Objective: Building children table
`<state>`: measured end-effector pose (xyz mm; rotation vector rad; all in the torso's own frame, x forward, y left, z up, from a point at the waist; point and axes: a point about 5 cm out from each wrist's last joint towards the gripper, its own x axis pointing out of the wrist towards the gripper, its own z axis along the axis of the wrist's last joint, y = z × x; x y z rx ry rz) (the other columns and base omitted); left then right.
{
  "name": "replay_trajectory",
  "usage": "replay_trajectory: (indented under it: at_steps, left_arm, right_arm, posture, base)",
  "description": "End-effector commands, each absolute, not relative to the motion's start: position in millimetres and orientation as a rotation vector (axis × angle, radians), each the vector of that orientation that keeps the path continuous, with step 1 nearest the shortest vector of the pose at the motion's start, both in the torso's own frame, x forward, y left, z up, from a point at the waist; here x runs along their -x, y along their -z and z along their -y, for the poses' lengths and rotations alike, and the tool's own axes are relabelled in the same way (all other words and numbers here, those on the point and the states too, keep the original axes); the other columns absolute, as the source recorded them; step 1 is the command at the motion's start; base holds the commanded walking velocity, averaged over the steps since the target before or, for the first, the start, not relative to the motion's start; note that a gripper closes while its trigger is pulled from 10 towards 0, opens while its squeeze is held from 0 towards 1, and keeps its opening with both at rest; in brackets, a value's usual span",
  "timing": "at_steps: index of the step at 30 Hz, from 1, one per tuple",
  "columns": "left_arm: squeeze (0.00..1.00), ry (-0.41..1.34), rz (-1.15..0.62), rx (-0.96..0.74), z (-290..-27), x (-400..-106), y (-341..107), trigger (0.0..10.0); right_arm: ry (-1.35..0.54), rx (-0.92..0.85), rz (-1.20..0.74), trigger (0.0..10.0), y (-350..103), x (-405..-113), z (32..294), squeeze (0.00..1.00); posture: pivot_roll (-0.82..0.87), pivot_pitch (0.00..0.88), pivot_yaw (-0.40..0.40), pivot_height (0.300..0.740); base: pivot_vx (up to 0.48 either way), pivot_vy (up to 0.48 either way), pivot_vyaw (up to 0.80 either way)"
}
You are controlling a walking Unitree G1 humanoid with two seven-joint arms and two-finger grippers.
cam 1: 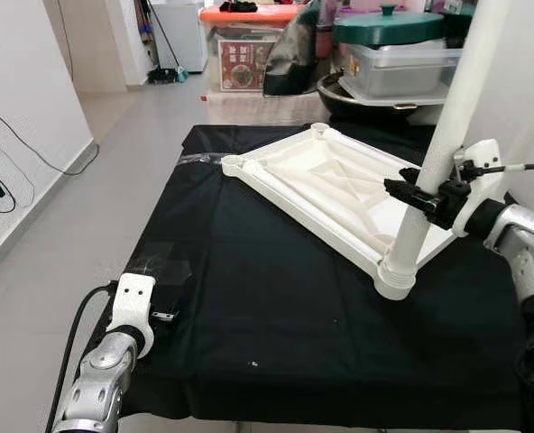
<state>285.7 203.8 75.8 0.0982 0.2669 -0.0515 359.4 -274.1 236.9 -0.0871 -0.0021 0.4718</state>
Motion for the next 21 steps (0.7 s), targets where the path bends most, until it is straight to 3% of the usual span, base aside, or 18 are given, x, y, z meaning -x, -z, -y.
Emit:
replay_trajectory:
  at_steps: [1,5,6,7,10,11,13,16,20,21]
  left_arm:
    - [0.00,0.051,-0.292,-0.116,-206,-282,-70,10.0]
    - [0.00,0.050,-0.292,-0.116,-207,-282,-70,10.0]
    - [0.00,0.046,-0.295,-0.116,-208,-281,-70,10.0]
    - [0.00,0.042,-0.299,-0.115,-208,-280,-69,10.0]
    - [0.00,0.040,-0.303,-0.112,-208,-279,-68,10.0]
    - [0.00,0.040,-0.306,-0.111,-208,-278,-68,10.0]
    - [0.00,0.040,-0.306,-0.111,-208,-278,-68,10.0]
    - [0.00,0.040,-0.307,-0.106,-207,-281,-69,10.0]
    - [0.00,0.042,-0.304,-0.102,-206,-285,-70,10.0]
    - [0.00,0.043,-0.303,-0.101,-205,-286,-70,10.0]
  right_arm:
    - [-0.312,0.106,-0.087,0.0,-217,-364,275,0.00]
    - [-0.255,0.102,-0.100,0.0,-213,-365,275,0.00]
    - [-0.093,0.063,-0.127,0.0,-203,-366,268,0.00]
    - [0.062,-0.011,-0.124,0.0,-188,-360,243,0.00]
    - [0.205,-0.086,-0.132,0.0,-179,-350,225,0.00]
    - [0.307,-0.149,-0.140,0.0,-172,-340,203,0.00]
    - [0.307,-0.149,-0.140,0.0,-172,-340,203,0.00]
    - [0.354,-0.189,-0.123,0.0,-178,-336,167,0.00]
    - [0.317,-0.192,-0.103,0.0,-190,-344,145,0.00]
    - [0.296,-0.189,-0.099,2.1,-194,-346,140,0.00]
  posture:
    - [0.06,0.000,-0.044,0.740]
    - [0.06,0.000,-0.044,0.740]
    - [0.06,0.000,-0.042,0.740]
    - [0.07,0.000,-0.042,0.740]
    - [0.07,0.000,-0.040,0.740]
    - [0.07,0.000,-0.033,0.740]
    - [0.07,0.000,-0.033,0.740]
    - [0.06,0.000,-0.023,0.740]
    - [0.05,0.000,-0.026,0.740]
    - [0.05,0.000,-0.028,0.740]
  base:
    - [0.000,0.000,0.00]
    - [0.000,0.000,0.00]
    - [0.000,0.000,0.00]
    - [0.000,0.000,0.00]
    - [0.000,0.000,0.00]
    - [0.000,0.000,0.00]
    - [0.000,0.000,0.00]
    - [0.000,0.000,0.00]
    - [0.000,0.000,0.00]
    - [0.000,0.000,0.00]
